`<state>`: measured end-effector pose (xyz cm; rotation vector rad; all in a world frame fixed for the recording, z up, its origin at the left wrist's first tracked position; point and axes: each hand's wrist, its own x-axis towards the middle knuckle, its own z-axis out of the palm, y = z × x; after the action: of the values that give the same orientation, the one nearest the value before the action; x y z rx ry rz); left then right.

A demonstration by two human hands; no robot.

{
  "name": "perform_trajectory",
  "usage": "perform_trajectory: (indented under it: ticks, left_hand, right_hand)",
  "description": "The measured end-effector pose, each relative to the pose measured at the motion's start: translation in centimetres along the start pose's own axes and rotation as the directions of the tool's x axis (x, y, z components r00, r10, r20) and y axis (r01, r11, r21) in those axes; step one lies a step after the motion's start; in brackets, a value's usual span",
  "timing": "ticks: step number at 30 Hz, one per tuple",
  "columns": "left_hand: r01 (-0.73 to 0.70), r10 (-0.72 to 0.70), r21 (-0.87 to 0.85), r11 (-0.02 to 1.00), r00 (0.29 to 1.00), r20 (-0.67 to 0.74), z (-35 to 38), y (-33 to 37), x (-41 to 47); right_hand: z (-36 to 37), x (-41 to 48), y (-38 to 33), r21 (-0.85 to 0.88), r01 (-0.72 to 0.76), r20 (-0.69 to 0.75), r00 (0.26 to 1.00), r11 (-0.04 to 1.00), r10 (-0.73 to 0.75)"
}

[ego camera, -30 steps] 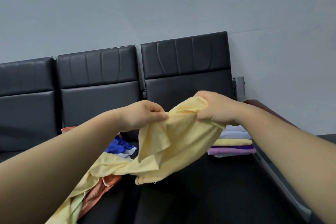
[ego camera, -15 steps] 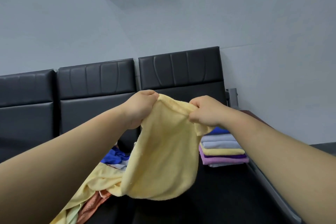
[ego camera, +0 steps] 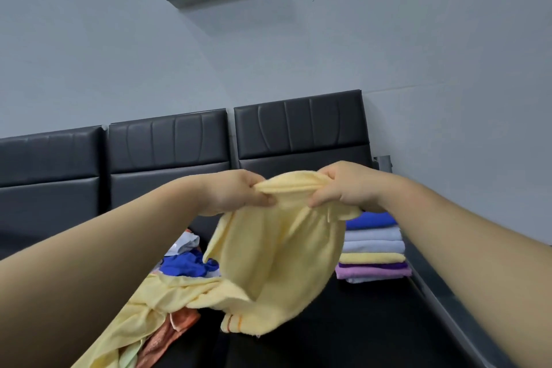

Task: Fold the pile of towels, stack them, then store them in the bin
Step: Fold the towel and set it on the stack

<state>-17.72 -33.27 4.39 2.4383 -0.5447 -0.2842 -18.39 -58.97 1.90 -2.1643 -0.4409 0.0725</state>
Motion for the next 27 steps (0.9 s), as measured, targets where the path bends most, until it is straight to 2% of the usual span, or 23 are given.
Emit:
perform_trajectory:
  ticks: [1,2,4,7,8,9,10,11,12,13,14,15,16,17,19,21,22,23,24,25,26,27]
  left_hand:
    - [-0.017,0.014,-0.214,0.977,1.0,-0.012,-0.2,-0.2,0.0]
    - [-0.035,0.025,-0.384,0.923,0.999,-0.031,-0.3,-0.2,-0.1]
    - [-0.077,0.019,-0.546,0.834,0.994,-0.111,-0.4,0.5,-0.2]
    - [-0.104,0.03,-0.569,0.816,0.99,-0.138,0.2,1.2,-0.4]
    - [-0.103,0.055,-0.504,0.857,0.992,-0.11,0.4,1.1,-0.4]
    - [-0.096,0.074,-0.344,0.934,0.994,-0.078,0.7,0.9,-0.5]
    - [-0.056,0.051,-0.102,0.993,0.997,-0.053,0.8,0.5,-0.5]
    - [0.007,-0.002,0.123,0.992,0.999,-0.045,0.7,0.1,-0.7]
    - [0.062,-0.054,0.247,0.967,0.998,-0.042,0.5,-0.3,-0.8]
    - [0.077,-0.07,0.234,0.969,0.997,-0.039,0.2,-0.8,-0.7]
    - [0.046,-0.044,0.101,0.994,0.999,-0.025,-0.2,-1.3,-0.7]
    - [0.0,-0.001,-0.109,0.994,1.0,-0.01,-0.6,-1.8,-0.6]
    - [-0.045,0.042,-0.317,0.947,0.999,-0.015,-0.9,-2.1,-0.5]
    - [-0.074,0.07,-0.461,0.884,0.997,-0.026,-1.1,-2.2,-0.3]
    - [-0.082,0.083,-0.557,0.827,0.996,-0.024,-0.9,-2.2,-0.1]
    - [-0.057,0.069,-0.48,0.876,0.998,0.007,-0.1,-2.2,-0.1]
    - [-0.042,0.054,-0.356,0.933,0.998,0.025,0.1,-2.1,-0.5]
    - [-0.025,0.034,-0.172,0.985,0.998,0.048,0.3,-2.3,-0.6]
    - [0.004,-0.005,0.019,1.0,0.999,0.046,0.4,-2.3,-0.8]
    - [0.04,-0.042,0.132,0.99,0.999,0.012,0.3,-2.5,-0.9]
    - [0.062,-0.059,0.123,0.99,0.998,-0.028,0.1,-2.7,-0.7]
    - [0.043,-0.043,0.002,0.999,0.998,-0.038,-0.1,-2.9,-0.4]
  right_hand:
    - [0.1,-0.3,-0.1,0.114,0.0,0.024,1.0,0.994,-0.002]
    - [0.5,-0.5,0.0,0.155,-0.002,0.06,0.998,0.988,-0.007]
    - [1.8,-0.5,0.3,0.062,-0.013,0.145,0.989,0.998,0.003]
    - [3.1,0.2,0.1,-0.286,-0.018,0.163,0.984,0.958,0.067]
    - [2.9,0.5,-0.2,-0.362,-0.034,0.123,0.989,0.931,0.084]
    - [2.5,0.6,-0.5,-0.38,-0.057,0.077,0.993,0.923,0.093]
    - [1.9,0.8,-0.6,-0.335,-0.072,0.05,0.994,0.939,0.094]
    - [1.4,0.8,-0.7,-0.22,-0.077,0.053,0.994,0.972,0.091]
    - [1.2,0.9,-0.7,-0.069,-0.068,0.065,0.995,0.995,0.073]
    - [1.0,0.9,-0.5,0.078,-0.05,0.083,0.996,0.996,0.044]
    - [1.2,0.9,-0.2,0.19,-0.038,0.109,0.994,0.981,0.017]
    - [1.6,0.8,0.3,0.251,-0.041,0.15,0.989,0.967,0.003]
    - [2.3,0.8,0.7,0.255,-0.056,0.192,0.981,0.965,0.006]
    - [3.0,0.6,1.0,0.185,-0.08,0.226,0.973,0.979,0.036]
    - [4.0,0.7,1.4,-0.135,-0.075,0.249,0.963,0.988,0.107]
    - [3.9,1.4,1.4,-0.411,-0.081,0.158,0.974,0.908,0.159]
    - [3.5,1.6,1.2,-0.427,-0.1,0.082,0.986,0.899,0.148]
    - [2.8,1.8,1.2,-0.357,-0.102,0.024,0.993,0.928,0.119]
    - [2.2,1.9,1.0,-0.211,-0.091,-0.003,0.996,0.973,0.092]
    - [1.7,2.0,1.0,-0.023,-0.062,0.0,0.998,0.998,0.062]
    - [1.4,1.8,0.8,0.152,-0.037,0.028,0.999,0.988,0.033]
    - [1.3,1.6,0.9,0.26,-0.026,0.065,0.998,0.965,0.009]
